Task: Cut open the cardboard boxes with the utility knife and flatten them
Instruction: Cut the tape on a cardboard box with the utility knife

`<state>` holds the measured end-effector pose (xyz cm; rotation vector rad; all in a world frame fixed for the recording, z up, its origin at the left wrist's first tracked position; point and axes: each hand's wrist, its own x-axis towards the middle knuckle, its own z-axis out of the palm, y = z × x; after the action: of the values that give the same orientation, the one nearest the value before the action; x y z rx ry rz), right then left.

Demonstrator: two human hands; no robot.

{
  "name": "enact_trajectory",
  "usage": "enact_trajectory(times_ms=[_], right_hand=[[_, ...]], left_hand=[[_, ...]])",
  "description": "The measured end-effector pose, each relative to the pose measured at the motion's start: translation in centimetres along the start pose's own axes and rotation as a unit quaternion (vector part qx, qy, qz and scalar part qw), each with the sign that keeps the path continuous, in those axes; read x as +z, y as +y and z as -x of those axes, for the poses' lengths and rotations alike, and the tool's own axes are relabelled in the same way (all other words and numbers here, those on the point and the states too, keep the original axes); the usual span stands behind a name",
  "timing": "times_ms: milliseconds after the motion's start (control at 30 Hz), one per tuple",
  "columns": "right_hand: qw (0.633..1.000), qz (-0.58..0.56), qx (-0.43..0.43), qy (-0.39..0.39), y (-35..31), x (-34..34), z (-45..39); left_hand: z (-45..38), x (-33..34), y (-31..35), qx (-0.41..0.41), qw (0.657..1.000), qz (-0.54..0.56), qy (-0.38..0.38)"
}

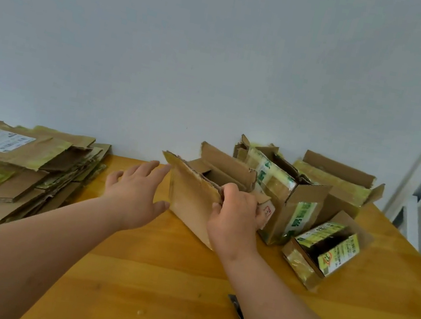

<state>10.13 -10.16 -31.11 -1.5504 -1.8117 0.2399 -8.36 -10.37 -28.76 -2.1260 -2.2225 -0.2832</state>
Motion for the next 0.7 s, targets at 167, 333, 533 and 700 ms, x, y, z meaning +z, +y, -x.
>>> enact_trajectory(times_ms=[167,333,533,700], right_hand=[[0.995,-0.085,-0.049,-0.004,-0.8,-2.0,1.8],[0.991,-0.129,-0.034,-0.010,-1.4,-3.3,3.6],[0.982,-0.188,0.018,0.029,-1.8,-4.2,5.0],[0.973,-0.215,0.085,0.028,-1.8,-4.3,6.5]], left_hand=[[2.3,-1.3,-0.9,-0.051,0.997,0.056,0.025],[4.9,-1.3,-2.0,-0.098,0.967,0.235,0.018],[7.7,-2.6,-1.8,-0.097,0.932,0.344,-0.065],[9.2,-3.0,-2.2,-0.153,0.953,0.257,-0.052]])
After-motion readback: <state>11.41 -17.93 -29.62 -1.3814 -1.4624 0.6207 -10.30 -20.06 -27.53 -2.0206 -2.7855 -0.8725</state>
